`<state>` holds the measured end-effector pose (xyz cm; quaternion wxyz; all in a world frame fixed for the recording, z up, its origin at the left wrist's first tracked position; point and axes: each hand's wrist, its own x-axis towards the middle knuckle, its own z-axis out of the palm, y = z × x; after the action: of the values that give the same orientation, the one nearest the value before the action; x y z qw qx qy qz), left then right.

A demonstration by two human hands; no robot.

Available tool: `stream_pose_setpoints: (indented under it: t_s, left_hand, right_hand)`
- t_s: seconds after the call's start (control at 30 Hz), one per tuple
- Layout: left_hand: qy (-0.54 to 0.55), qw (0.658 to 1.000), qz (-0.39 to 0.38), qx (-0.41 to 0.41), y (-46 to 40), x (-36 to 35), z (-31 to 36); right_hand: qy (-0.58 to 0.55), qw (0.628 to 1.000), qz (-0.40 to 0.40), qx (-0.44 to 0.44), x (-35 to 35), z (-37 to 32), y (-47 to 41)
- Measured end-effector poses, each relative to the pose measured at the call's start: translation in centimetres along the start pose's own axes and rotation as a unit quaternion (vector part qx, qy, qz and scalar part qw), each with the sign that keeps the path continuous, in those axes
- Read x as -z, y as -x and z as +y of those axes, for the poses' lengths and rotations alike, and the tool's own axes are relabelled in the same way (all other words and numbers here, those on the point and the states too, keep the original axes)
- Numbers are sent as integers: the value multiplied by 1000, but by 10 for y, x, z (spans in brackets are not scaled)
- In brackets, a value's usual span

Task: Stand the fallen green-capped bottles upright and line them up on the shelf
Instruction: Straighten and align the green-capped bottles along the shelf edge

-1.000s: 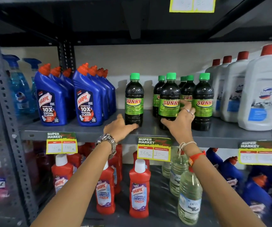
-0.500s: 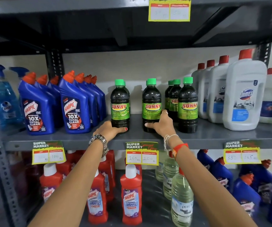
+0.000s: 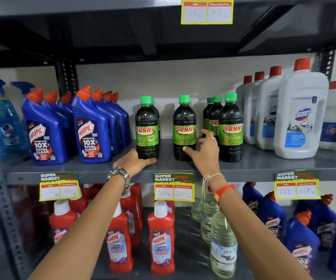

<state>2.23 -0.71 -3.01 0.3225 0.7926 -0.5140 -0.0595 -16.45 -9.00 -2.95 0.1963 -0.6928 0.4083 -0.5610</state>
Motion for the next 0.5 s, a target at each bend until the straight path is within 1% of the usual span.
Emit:
stream_pose_setpoints:
  t_s: [0.1, 0.2, 0.27, 0.3, 0.33, 0.4, 0.5]
  left_hand:
    - [-63, 997, 40, -24, 13, -2, -7]
    - [-116, 988, 88, -46, 29, -2, -14]
    - [-151, 981, 104, -58, 34, -3, -16]
    - [-167, 977, 118, -67, 36, -6, -17]
    - [-180, 971, 138, -77, 37, -9, -17]
    - [-199, 957, 185, -98, 38, -15, -19]
    - [-201, 952, 207, -105, 39, -20, -21]
  right_hand:
    - [-23, 997, 77, -6, 19, 9, 4]
    - [-24, 989, 141, -42, 38, 15, -1]
    - [10, 980, 188, -64, 48, 22, -7]
    - [39, 976, 199, -74, 52, 25, -9]
    - [71, 974, 196, -84, 55, 29, -11]
    - [113, 975, 161, -100, 61, 36, -15]
    - [82, 988, 87, -93, 61, 45, -20]
